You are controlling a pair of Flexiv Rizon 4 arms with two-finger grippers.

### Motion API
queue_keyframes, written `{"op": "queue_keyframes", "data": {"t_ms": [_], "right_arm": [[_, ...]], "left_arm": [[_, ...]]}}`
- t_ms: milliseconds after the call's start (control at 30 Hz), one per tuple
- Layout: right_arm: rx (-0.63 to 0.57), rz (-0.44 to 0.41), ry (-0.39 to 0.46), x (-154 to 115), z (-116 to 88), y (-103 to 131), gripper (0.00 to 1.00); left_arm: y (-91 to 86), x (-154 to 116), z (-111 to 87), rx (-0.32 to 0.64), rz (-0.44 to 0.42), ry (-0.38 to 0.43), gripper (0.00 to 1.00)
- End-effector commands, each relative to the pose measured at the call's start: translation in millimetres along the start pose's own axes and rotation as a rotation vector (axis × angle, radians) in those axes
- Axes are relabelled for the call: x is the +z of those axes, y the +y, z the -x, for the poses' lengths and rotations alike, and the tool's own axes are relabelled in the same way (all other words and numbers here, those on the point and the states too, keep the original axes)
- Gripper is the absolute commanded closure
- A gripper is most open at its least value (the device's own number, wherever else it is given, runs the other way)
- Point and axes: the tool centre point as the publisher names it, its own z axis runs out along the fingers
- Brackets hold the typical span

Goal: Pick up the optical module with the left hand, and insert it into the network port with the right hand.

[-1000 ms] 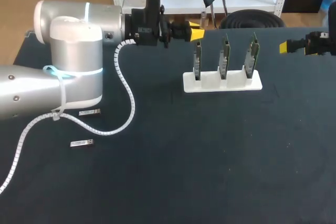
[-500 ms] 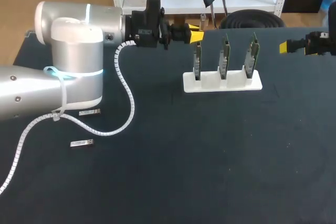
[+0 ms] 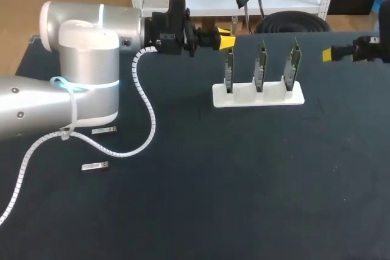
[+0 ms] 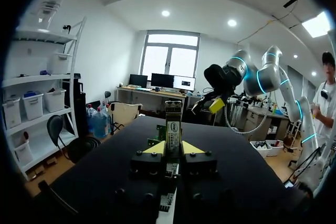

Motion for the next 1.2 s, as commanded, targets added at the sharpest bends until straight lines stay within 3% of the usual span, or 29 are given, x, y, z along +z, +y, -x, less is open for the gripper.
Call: {"op": "queue_keyframes", "data": {"t_ms": [33, 167, 333, 533, 800, 1200], "right_arm": [[-0.185, 0.282, 0.092, 0.8, 24.1, -8.5, 0.0], [-0.331, 0.379, 0.119, 4.3, 42.2, -3.1, 0.0], [-0.486, 0.56, 0.208, 17.4, 59.7, 9.5, 0.0], [-0.592, 0.681, 0.234, 35.3, 73.2, 30.2, 0.0], [-0.695, 0.801, 0.284, 53.7, 74.0, 60.5, 0.0], [-0.764, 0.839, 0.257, 69.5, 73.8, 94.7, 0.0]], "left_arm": [[1.1, 1.1, 0.1, 0.0, 0.0, 0.002, 1.0], [1.1, 1.1, 0.1, 0.0, 0.0, 0.002, 1.0], [1.1, 1.1, 0.1, 0.0, 0.0, 0.002, 1.0], [1.1, 1.1, 0.1, 0.0, 0.0, 0.002, 1.0], [1.1, 1.1, 0.1, 0.0, 0.0, 0.002, 1.0], [1.1, 1.1, 0.1, 0.0, 0.0, 0.002, 1.0]]}}
